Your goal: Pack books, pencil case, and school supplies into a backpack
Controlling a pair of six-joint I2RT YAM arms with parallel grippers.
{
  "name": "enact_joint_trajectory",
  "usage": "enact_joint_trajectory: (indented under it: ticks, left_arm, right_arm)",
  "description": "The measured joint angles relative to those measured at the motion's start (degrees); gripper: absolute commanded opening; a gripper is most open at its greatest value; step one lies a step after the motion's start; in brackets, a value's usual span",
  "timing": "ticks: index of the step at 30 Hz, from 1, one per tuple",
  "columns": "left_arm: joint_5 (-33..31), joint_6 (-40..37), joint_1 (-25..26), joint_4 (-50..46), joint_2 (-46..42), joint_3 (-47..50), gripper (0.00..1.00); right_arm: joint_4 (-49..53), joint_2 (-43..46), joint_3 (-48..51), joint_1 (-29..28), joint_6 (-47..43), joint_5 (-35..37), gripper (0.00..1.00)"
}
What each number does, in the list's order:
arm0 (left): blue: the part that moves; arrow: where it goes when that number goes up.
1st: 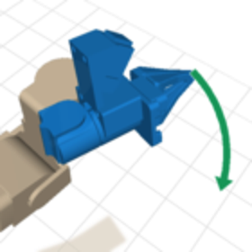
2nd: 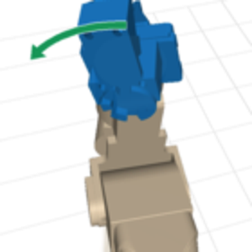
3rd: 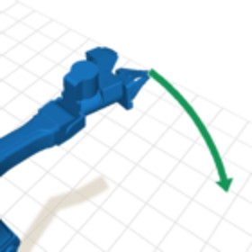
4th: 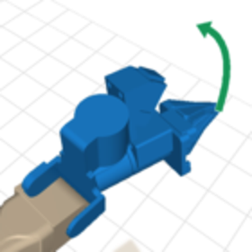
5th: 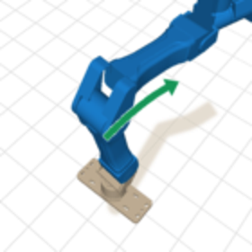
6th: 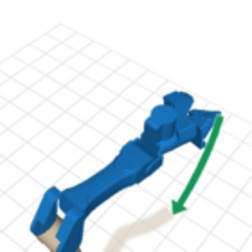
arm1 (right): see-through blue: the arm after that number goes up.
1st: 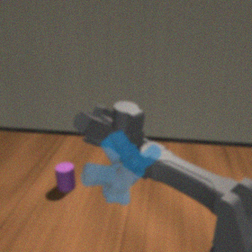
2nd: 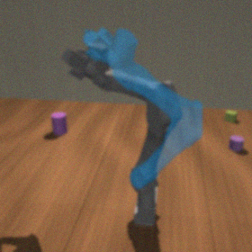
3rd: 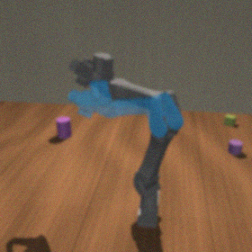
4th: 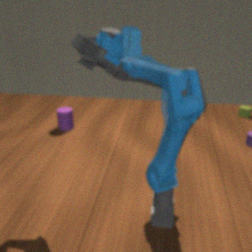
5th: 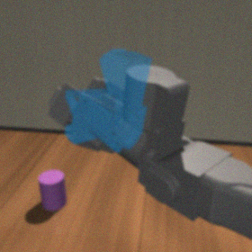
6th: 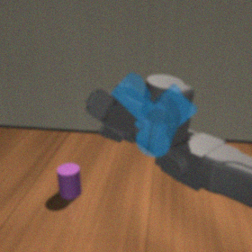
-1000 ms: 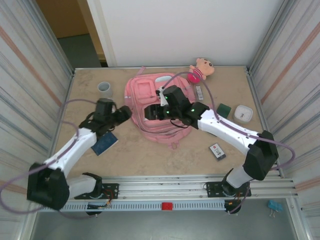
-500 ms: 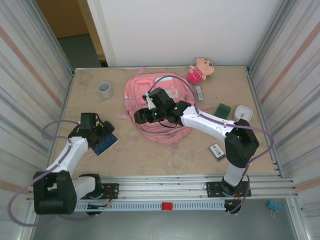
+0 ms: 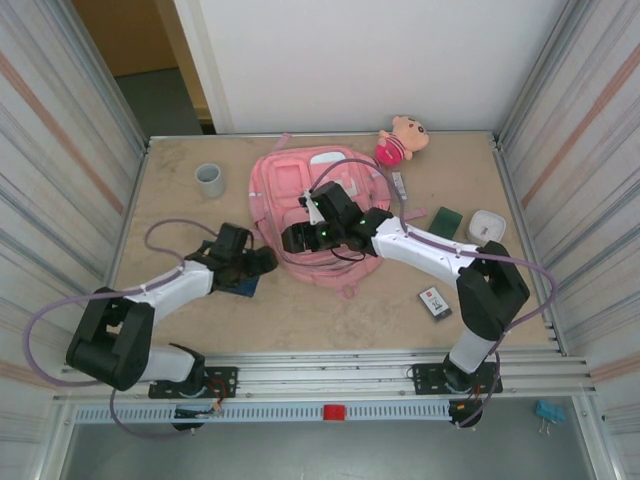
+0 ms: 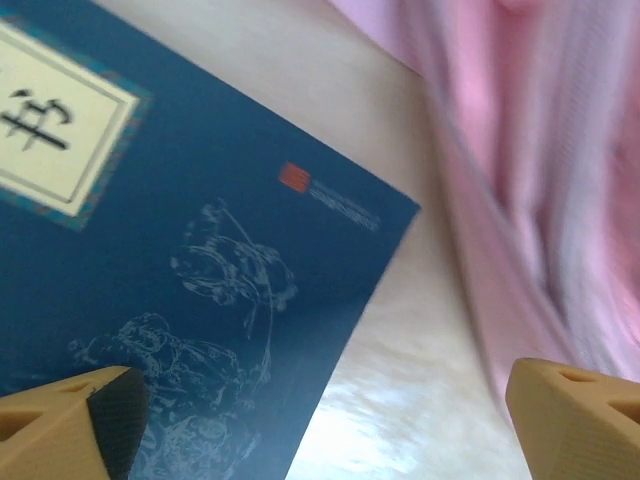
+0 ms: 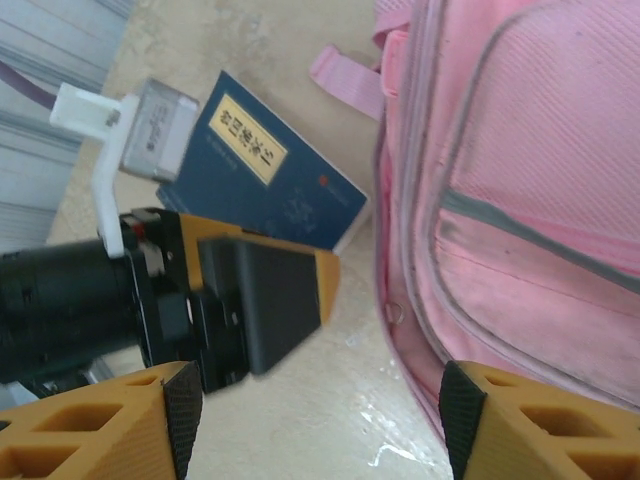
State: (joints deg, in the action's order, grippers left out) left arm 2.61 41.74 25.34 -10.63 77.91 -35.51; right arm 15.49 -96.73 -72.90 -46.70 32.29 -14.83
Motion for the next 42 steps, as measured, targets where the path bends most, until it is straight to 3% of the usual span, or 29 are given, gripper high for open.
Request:
enact_joint_trajectory:
  ticks: [5, 10, 14, 24, 27, 42]
  left_arm:
    - [0.61, 0.83, 7.32, -2.99, 0.68, -2.21, 0.95]
    - [0.79, 1.22, 7.17, -10.40, -5.25, -3.91, 0.93]
    - [2.47, 1.20, 1.62, -13.22, -12.55, -5.25, 0.90]
    - [9.90, 0.22, -25.18, -19.93, -26.36, 3.56, 0.92]
    - [11.67, -0.26, -30.40, -21.55, -27.80, 6.84, 0.92]
    - [15.32, -1.01, -31.82, -18.18, -23.98, 11.56, 0.88]
  right_arm:
    - [0.74, 2.58, 1.49, 0.61, -0.02, 0.09, 0.65]
    - [1.51, 3.82, 1.57, 0.52, -0.02, 0.46, 0.66]
    - [2.23, 3.50, 1.42, -0.59, 0.02, 1.11, 0.65]
    - [6.01, -12.92, -11.78, -7.26, 0.22, 0.55, 0.65]
    - [7.76, -17.14, -14.53, -7.41, 0.22, -0.13, 0.65]
    - [14.67, -27.23, -22.51, -8.59, 0.20, -0.39, 0.59]
